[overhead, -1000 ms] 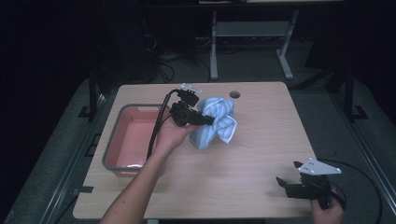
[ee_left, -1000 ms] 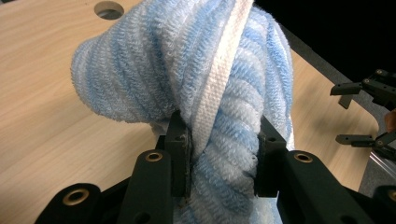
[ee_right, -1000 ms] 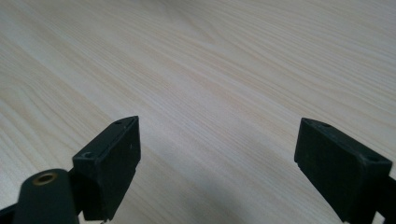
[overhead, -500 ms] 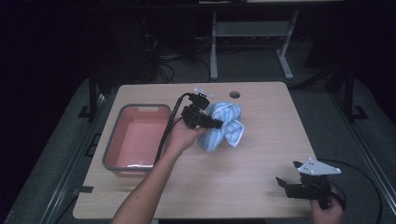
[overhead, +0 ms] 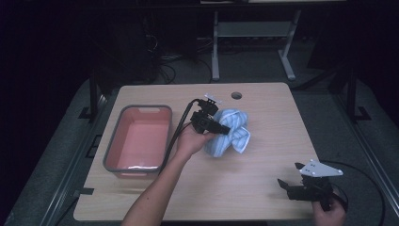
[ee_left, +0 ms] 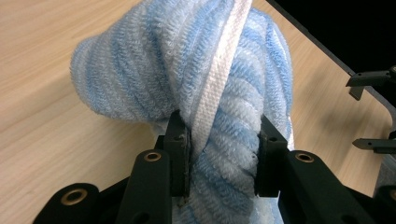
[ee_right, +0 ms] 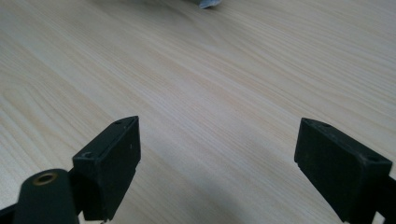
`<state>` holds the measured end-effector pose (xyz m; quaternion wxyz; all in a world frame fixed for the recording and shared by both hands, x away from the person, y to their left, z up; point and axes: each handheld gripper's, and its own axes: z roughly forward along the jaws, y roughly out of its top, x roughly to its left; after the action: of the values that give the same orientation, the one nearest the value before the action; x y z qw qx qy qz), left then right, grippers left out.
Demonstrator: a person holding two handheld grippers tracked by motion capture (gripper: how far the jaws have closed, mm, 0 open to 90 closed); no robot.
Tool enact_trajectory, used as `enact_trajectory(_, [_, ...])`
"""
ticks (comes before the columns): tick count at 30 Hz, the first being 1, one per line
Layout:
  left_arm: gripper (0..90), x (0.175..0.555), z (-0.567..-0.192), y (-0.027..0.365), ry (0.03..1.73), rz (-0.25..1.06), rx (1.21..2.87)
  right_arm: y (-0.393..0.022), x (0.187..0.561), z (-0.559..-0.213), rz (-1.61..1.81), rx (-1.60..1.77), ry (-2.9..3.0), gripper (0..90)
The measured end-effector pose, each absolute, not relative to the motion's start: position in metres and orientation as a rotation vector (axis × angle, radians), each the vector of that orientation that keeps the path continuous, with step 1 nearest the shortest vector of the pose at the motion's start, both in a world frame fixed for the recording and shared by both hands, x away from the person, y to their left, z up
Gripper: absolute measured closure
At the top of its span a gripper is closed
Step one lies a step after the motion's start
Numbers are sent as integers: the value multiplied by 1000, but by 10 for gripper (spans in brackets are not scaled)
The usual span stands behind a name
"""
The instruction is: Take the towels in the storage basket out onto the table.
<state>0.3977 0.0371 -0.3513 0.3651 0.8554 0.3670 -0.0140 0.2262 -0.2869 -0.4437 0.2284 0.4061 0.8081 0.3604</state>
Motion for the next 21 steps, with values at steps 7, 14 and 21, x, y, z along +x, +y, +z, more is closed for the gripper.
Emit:
enact_trajectory(7, [646, 399, -370, 31, 955, -60, 2219, -285, 226, -444, 992, 1108, 2228, 139])
enact_trajectory(14, [644, 401, -382, 32, 979, -68, 2212, -284, 227, -445, 992, 1108, 2236, 139])
enact_trajectory(21, [634, 401, -395, 29, 1015, -77, 2206, -280, 228, -446, 990, 1101, 2249, 139])
